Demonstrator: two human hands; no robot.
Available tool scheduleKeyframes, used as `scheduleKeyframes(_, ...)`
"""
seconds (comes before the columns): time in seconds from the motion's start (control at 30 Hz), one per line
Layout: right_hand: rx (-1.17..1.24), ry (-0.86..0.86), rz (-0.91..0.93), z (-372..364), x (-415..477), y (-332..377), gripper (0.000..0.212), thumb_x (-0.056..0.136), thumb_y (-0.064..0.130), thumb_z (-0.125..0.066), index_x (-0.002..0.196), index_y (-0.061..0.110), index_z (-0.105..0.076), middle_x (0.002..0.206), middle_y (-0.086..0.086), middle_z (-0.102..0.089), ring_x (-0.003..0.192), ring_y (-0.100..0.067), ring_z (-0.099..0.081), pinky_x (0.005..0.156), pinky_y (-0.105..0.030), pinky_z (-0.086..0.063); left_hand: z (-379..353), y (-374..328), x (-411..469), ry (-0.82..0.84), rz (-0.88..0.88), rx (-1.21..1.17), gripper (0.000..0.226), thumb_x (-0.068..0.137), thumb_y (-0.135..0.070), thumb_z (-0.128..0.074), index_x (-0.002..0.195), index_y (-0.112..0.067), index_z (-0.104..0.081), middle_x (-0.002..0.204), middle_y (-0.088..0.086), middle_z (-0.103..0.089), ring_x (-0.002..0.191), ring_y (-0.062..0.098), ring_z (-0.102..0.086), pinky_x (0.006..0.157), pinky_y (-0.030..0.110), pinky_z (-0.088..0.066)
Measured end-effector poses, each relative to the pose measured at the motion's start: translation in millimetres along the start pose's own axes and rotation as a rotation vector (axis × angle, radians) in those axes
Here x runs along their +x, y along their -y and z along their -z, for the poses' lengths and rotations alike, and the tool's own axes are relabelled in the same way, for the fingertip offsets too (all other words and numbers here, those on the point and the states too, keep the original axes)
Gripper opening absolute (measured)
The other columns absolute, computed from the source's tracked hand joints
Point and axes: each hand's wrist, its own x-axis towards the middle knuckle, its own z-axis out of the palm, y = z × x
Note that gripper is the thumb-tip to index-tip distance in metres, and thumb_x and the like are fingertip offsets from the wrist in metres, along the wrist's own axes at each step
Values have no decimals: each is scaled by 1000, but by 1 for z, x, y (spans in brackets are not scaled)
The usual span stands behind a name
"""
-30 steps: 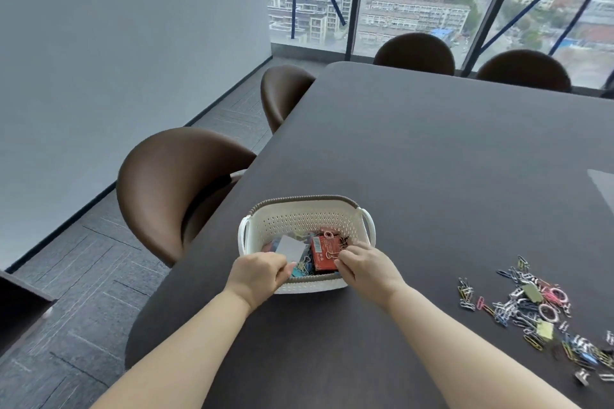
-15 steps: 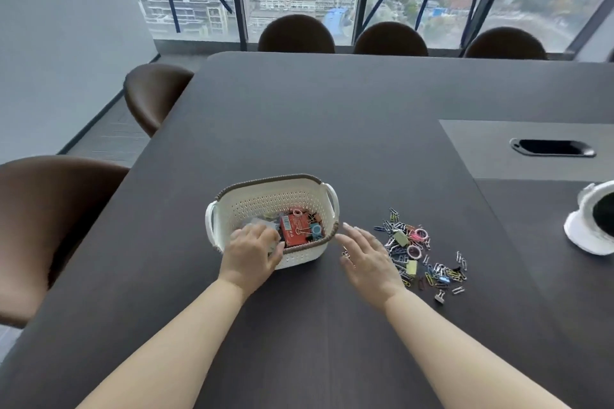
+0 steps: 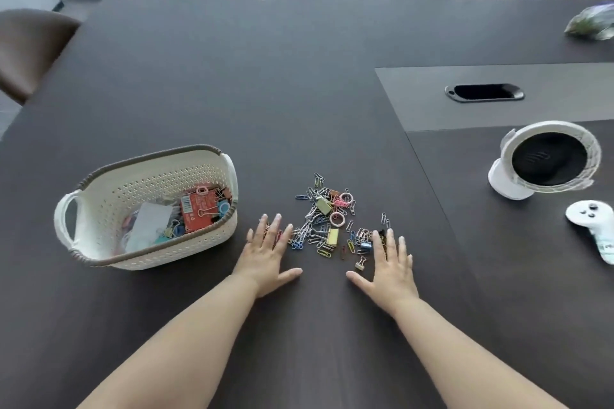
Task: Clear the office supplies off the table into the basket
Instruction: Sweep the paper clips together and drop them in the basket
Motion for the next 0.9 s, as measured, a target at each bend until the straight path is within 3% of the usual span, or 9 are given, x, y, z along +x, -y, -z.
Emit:
scheduleKeyframes(0.17,-33,-7,65,-2,23,-3,104,74,80,-32,145,22,17,154,-8,20,141,-28,21,115,-46,6,1,-10,30,-9,58,0,94,78,-77,-23,142,-24,22,152,3,26,136,26,29,112,48,9)
scheduleKeyframes(0.37,-33,-12,164,10,63,-6,111,66,85,-35,131,28,35,151,-6,30,138,-32,27,113,-50,11,10,-15,62,-60,-11,-34,113,40,-96,7,127,-31,38,140,-3,40,132,26,36,110,52,11)
scheduleKeyframes(0.5,-62,-6,254,19,87,-7,119,54,91,-33,132,33,35,147,-2,37,137,-32,29,112,-52,12,22,-23,87,-79,-112,17,107,46,-93,-6,125,-40,42,139,-5,43,130,27,40,107,56,13)
scheduleKeyframes(0.6,-87,-9,376,23,103,-5,117,48,92,-24,131,37,37,141,2,42,135,-27,33,113,-49,13,27,-24,104,-91,-201,54,98,53,-90,-8,138,-47,19,148,-9,28,136,26,30,107,58,11)
scheduleKeyframes(0.67,-93,-5,447,26,114,-2,114,50,92,-25,129,39,38,143,1,40,134,-25,35,113,-46,15,27,-17,113,-160,-178,-22,91,62,-88,-11,142,-44,-15,156,-6,-2,142,24,6,110,56,2)
scheduleKeyframes(0.73,-76,-20,495,28,127,3,112,53,90,-28,133,39,33,147,1,35,136,-23,32,113,-44,14,25,-11,120,-332,-118,-138,72,73,-79,-29,126,-33,-46,143,2,-39,136,24,-25,109,50,-18)
scheduleKeyframes(0.77,-60,-35,511,29,132,7,110,56,88,-29,136,38,27,150,2,30,138,-23,29,113,-43,14,22,-9,122,-426,-92,-170,60,75,-70,-38,115,-28,-53,131,4,-51,127,23,-37,105,44,-27)
scheduleKeyframes(0.9,-43,-83,546,29,145,20,94,67,80,-25,146,35,-3,157,2,5,144,-22,9,114,-39,8,13,-8,124,-599,-3,-178,42,75,-55,-46,89,-19,-62,99,5,-59,92,26,-52,79,36,-43)
